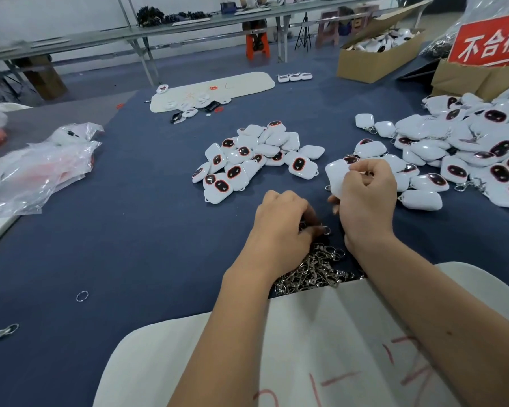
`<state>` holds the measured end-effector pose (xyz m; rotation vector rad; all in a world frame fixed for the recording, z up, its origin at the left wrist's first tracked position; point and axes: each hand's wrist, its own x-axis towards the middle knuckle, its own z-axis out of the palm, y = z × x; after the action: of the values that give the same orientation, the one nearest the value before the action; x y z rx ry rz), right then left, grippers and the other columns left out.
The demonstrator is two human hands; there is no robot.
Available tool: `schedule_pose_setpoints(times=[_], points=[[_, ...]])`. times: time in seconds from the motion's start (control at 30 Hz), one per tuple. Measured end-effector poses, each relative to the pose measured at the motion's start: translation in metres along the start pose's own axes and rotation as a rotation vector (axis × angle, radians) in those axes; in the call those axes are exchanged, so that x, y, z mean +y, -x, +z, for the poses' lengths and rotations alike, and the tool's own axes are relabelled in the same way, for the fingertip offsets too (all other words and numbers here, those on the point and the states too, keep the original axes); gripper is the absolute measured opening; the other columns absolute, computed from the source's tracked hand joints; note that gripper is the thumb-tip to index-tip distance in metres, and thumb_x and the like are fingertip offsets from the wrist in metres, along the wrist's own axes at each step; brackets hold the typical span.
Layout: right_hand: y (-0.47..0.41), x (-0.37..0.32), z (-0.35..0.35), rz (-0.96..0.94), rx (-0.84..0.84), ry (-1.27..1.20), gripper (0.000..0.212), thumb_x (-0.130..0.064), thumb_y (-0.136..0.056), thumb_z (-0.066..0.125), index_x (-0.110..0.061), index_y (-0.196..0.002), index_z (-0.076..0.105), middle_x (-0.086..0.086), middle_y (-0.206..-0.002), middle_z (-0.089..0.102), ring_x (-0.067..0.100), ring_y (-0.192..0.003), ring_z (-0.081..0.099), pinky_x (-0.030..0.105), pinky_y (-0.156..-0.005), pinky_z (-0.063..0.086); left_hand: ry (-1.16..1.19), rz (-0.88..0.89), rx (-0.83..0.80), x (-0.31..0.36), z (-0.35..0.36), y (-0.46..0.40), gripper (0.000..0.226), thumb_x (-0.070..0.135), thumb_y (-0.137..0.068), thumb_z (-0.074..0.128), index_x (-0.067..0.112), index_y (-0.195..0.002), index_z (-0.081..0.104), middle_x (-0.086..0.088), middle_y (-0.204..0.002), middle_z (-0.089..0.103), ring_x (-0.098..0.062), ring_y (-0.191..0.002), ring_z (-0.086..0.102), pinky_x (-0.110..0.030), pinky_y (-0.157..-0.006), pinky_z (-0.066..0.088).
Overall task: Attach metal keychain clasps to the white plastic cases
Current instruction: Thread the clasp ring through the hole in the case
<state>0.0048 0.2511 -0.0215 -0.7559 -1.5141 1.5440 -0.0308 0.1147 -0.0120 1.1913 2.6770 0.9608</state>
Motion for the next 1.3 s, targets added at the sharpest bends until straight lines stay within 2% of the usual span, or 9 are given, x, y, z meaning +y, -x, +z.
schedule_pose_setpoints(times=[0.17,0.37,0.5,0.7,0.8,0.93,1.07,1.23,1.3], points=[[0.001,-0.004,0.001,-0.059,-0.216,0.075,0.012,-0.017,-0.090,0.058,-0.019,-0.081,0.065,-0.004,-0.048,0.056,0.013,-0.045,0.051,0.027,-0.049,0.038,0.277,-0.104,0.208,-0.005,0.000,0.002,0.021,0.019,-0.094,0.071,0.031,-0.081,0.060,0.011,-0.077,0.063,-0.007,-0.080,0.057,-0.025,-0.071,0.046],[0.012,-0.007,-0.001,-0.250,-0.626,0.259,0.036,-0.029,-0.103,0.062,-0.015,-0.071,0.071,-0.006,-0.043,0.048,0.006,-0.042,0.037,0.020,-0.047,0.032,0.554,-0.169,0.458,-0.009,-0.007,0.001,0.024,0.012,-0.084,0.084,0.023,-0.085,0.063,0.007,-0.073,0.067,-0.006,-0.063,0.064,-0.014,-0.058,0.049],[0.010,-0.010,-0.003,-0.244,-0.578,0.303,0.035,-0.026,-0.104,0.062,-0.015,-0.071,0.070,-0.008,-0.046,0.047,0.008,-0.046,0.036,0.025,-0.049,0.033,0.601,-0.193,0.442,-0.009,-0.008,0.001,0.024,0.012,-0.078,0.089,0.019,-0.083,0.067,0.004,-0.075,0.071,-0.006,-0.069,0.069,-0.015,-0.063,0.054],[0.011,-0.011,0.000,-0.268,-0.449,0.369,0.042,-0.028,-0.107,0.055,-0.001,-0.075,0.059,0.019,-0.066,0.058,0.014,-0.061,0.045,0.041,-0.063,0.042,0.764,-0.203,0.419,-0.009,-0.012,0.001,0.013,0.004,-0.082,0.084,0.011,-0.083,0.073,-0.006,-0.072,0.075,-0.015,-0.066,0.075,-0.023,-0.065,0.058],[0.010,-0.009,-0.002,-0.275,-0.398,0.367,0.035,-0.028,-0.103,0.062,-0.006,-0.076,0.064,-0.001,-0.060,0.059,0.008,-0.057,0.049,0.030,-0.061,0.042,0.796,-0.214,0.438,-0.009,-0.015,0.000,0.011,0.000,-0.086,0.078,0.010,-0.085,0.076,-0.007,-0.077,0.077,-0.018,-0.070,0.076,-0.031,-0.075,0.061],[0.014,-0.012,-0.002,-0.357,-0.412,0.332,0.004,-0.021,-0.097,0.071,-0.018,-0.097,0.073,-0.002,-0.081,0.069,0.010,-0.064,0.061,0.023,-0.065,0.048,0.698,-0.227,0.478,-0.009,-0.015,0.000,0.010,-0.001,-0.086,0.076,0.010,-0.084,0.076,-0.003,-0.076,0.076,-0.016,-0.070,0.073,-0.022,-0.071,0.058],[0.018,-0.013,-0.001,-0.460,-0.530,0.429,0.007,-0.012,-0.096,0.071,-0.015,-0.096,0.078,-0.005,-0.090,0.073,0.013,-0.084,0.066,0.033,-0.072,0.052,0.669,-0.231,0.488,-0.007,-0.014,0.000,0.011,0.002,-0.085,0.078,0.012,-0.087,0.075,-0.002,-0.076,0.075,-0.016,-0.071,0.073,-0.020,-0.067,0.057],[0.017,-0.013,-0.001,-0.347,-0.553,0.295,0.012,-0.009,-0.100,0.065,-0.013,-0.095,0.075,-0.004,-0.085,0.073,0.020,-0.068,0.066,0.017,-0.059,0.049,0.620,-0.279,0.496,-0.009,-0.012,0.000,0.013,0.008,-0.084,0.081,0.017,-0.084,0.072,-0.002,-0.075,0.073,-0.018,-0.073,0.071,-0.019,-0.064,0.055],[0.017,-0.013,-0.001,-0.338,-0.598,0.287,0.011,-0.009,-0.100,0.066,-0.011,-0.092,0.074,-0.006,-0.079,0.072,0.025,-0.065,0.065,0.019,-0.056,0.048,0.611,-0.294,0.487,-0.009,-0.013,0.000,0.015,0.010,-0.082,0.083,0.020,-0.085,0.071,0.000,-0.075,0.073,-0.015,-0.071,0.071,-0.019,-0.065,0.056]])
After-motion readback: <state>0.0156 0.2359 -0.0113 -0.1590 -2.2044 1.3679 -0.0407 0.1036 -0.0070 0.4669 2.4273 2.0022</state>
